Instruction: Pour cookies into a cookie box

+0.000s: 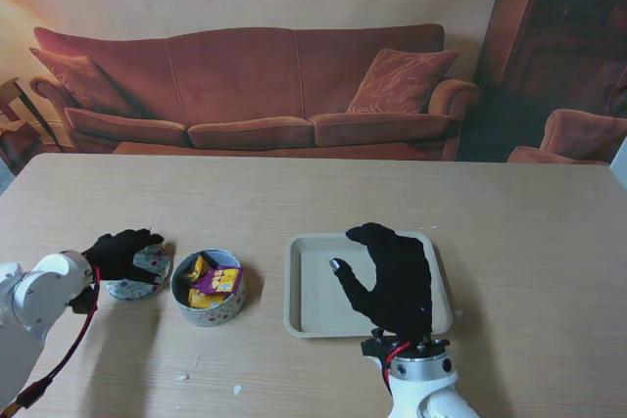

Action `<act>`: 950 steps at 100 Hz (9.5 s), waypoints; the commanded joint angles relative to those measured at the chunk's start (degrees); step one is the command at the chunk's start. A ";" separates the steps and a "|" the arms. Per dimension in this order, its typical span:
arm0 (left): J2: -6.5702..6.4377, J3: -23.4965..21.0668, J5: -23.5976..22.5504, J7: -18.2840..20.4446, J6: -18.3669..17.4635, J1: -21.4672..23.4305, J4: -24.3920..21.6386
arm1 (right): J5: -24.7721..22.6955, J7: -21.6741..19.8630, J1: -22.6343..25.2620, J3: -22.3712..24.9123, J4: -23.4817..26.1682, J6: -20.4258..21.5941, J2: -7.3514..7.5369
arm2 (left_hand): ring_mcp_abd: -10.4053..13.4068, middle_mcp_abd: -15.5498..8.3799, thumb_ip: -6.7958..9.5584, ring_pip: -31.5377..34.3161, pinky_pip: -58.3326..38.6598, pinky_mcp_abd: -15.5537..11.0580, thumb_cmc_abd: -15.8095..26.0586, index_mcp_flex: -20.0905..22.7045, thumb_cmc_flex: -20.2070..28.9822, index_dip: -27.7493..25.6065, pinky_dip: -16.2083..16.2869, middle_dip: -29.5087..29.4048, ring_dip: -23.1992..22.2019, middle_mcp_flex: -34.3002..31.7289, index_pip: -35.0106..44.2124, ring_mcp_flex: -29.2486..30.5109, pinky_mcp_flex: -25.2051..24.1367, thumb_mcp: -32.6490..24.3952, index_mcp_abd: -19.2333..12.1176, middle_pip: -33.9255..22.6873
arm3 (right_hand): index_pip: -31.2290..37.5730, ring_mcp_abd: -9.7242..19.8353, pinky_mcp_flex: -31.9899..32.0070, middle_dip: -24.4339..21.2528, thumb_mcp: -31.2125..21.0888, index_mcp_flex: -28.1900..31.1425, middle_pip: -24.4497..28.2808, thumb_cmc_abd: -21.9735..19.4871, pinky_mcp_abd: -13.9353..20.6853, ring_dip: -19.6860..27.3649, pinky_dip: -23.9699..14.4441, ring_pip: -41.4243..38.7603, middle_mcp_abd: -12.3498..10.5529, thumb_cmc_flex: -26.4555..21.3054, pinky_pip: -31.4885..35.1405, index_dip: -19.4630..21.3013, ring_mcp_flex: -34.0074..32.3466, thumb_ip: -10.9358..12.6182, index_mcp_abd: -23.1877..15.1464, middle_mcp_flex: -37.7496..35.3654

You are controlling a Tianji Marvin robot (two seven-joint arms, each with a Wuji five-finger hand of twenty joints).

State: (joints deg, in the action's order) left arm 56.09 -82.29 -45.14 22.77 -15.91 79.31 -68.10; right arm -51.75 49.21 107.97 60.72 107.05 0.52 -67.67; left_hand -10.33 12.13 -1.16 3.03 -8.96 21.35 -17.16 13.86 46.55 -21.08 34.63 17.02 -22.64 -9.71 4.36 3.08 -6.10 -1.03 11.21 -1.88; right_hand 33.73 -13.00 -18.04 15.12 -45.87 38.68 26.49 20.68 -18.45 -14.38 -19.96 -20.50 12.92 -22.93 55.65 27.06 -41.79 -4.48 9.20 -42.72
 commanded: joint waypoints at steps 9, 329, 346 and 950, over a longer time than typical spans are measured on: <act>0.13 1.01 -0.10 1.26 0.28 -0.83 1.78 | 1.68 -1.39 0.85 0.29 0.70 1.46 -1.22 | -0.34 -0.23 0.96 0.17 0.29 1.15 -2.26 -1.56 0.50 -0.38 0.69 -0.05 0.33 2.06 -0.73 -1.65 1.09 -1.30 -0.12 0.71 | 1.07 -0.49 -1.26 0.84 -1.48 1.57 1.24 -1.11 -0.14 -0.93 -0.72 -2.45 0.19 -0.77 2.56 0.67 -2.26 2.98 -0.64 -1.71; 0.21 -18.17 8.08 1.54 -24.48 23.74 -31.51 | 0.88 -6.60 1.24 1.33 0.63 6.68 0.09 | 0.54 -10.15 -5.87 23.39 -36.07 1.72 -9.16 37.18 11.64 -10.92 7.33 18.45 -19.54 -46.50 45.86 34.83 6.92 -23.39 -3.62 -15.03 | -0.27 2.42 -0.92 0.77 0.48 -3.40 0.53 -2.38 0.54 -0.20 -0.37 -0.40 -1.07 -0.37 0.69 0.16 0.86 3.17 -0.94 4.53; 0.25 -15.74 8.91 1.52 -24.78 23.71 -33.57 | 1.63 -6.68 1.33 1.42 0.65 6.92 -0.07 | 0.48 -10.12 -5.94 23.73 -36.34 2.30 -9.76 37.36 11.03 -11.29 7.17 18.55 -19.74 -46.78 46.11 35.52 7.61 -23.60 -4.02 -15.19 | -0.22 2.34 -0.96 0.74 0.49 -3.64 0.51 -2.47 0.53 -0.18 -0.47 -0.33 -1.03 -0.38 0.73 0.06 1.02 3.16 -0.81 4.83; 5.90 -11.92 5.18 -21.65 -24.30 35.61 -43.19 | 2.88 -15.47 -0.39 3.23 -1.31 20.98 1.34 | -6.93 3.11 -0.84 6.93 -19.82 10.01 12.63 15.31 -1.63 3.19 0.76 -3.01 -2.04 -19.79 3.04 18.71 9.16 2.60 5.87 -5.87 | -6.62 2.43 0.40 -0.56 5.99 -7.73 -2.34 -3.46 -0.22 1.28 -0.45 3.20 -1.63 2.16 -3.54 -3.39 4.12 2.47 -1.73 9.58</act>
State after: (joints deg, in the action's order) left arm 61.81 -94.95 -42.51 -0.60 -41.54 113.57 -109.94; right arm -49.63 35.37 107.63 63.98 105.90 19.96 -66.19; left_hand -16.67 14.28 -2.35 9.74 -25.81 30.36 -3.18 30.20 43.98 -17.33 37.51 13.13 -23.46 -28.65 7.94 20.75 4.60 1.22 16.26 -8.59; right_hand 30.13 -11.68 -18.51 15.21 -41.42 33.50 25.42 18.53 -18.44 -13.70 -20.15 -19.75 12.76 -22.83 53.51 24.99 -39.29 -3.85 7.99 -35.88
